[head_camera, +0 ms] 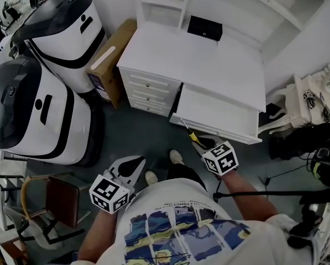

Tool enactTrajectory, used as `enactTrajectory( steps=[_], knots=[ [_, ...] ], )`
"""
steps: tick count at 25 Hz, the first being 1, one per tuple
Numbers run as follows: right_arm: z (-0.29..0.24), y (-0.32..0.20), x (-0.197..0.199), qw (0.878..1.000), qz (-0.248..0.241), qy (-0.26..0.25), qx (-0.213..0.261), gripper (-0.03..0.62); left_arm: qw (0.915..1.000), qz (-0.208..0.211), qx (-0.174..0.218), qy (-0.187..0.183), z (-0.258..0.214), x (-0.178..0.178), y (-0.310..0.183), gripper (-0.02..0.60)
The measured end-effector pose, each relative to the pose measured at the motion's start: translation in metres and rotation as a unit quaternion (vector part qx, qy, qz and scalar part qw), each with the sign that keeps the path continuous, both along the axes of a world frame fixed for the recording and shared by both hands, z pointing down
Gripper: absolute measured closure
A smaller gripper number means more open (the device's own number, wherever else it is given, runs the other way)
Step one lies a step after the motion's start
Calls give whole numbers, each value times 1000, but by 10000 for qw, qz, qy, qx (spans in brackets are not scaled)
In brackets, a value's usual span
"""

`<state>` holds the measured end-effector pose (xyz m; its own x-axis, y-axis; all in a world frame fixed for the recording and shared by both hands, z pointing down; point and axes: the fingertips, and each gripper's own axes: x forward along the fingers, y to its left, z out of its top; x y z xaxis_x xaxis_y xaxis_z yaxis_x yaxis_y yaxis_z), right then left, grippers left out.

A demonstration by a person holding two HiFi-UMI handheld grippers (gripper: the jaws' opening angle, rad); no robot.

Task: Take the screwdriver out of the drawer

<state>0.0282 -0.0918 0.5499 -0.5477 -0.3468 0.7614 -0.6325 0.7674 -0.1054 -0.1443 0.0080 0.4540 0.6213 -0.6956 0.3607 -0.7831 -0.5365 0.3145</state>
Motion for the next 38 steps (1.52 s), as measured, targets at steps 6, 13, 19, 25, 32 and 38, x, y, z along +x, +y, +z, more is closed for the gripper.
enactTrajectory(
  steps=[6, 13, 19, 25, 32, 38],
  knots=[
    [0, 16, -8, 9999, -118, 7, -9, 500, 10000, -3, 53, -12, -1, -3, 8, 568],
    [-7, 22, -18, 9997, -255, 0, 36, 500, 9999, -86, 125, 2, -3, -8, 10, 568],
    [-10, 29, -25, 9994, -350, -50, 47, 502, 9998, -118, 143, -15, -3, -10, 14, 568],
    [-12, 31, -29, 9992, -387, -72, 63, 500, 9999, -118, 119, -19, -1, -10, 18, 568],
    [-11, 34, -30, 9992, -387, -75, 42, 500, 9999, -98, 103, -15, 0, -9, 20, 568],
    [-9, 37, -31, 9991, -410, -76, 31, 500, 9999, -94, 80, -6, 3, -10, 21, 568]
  ],
)
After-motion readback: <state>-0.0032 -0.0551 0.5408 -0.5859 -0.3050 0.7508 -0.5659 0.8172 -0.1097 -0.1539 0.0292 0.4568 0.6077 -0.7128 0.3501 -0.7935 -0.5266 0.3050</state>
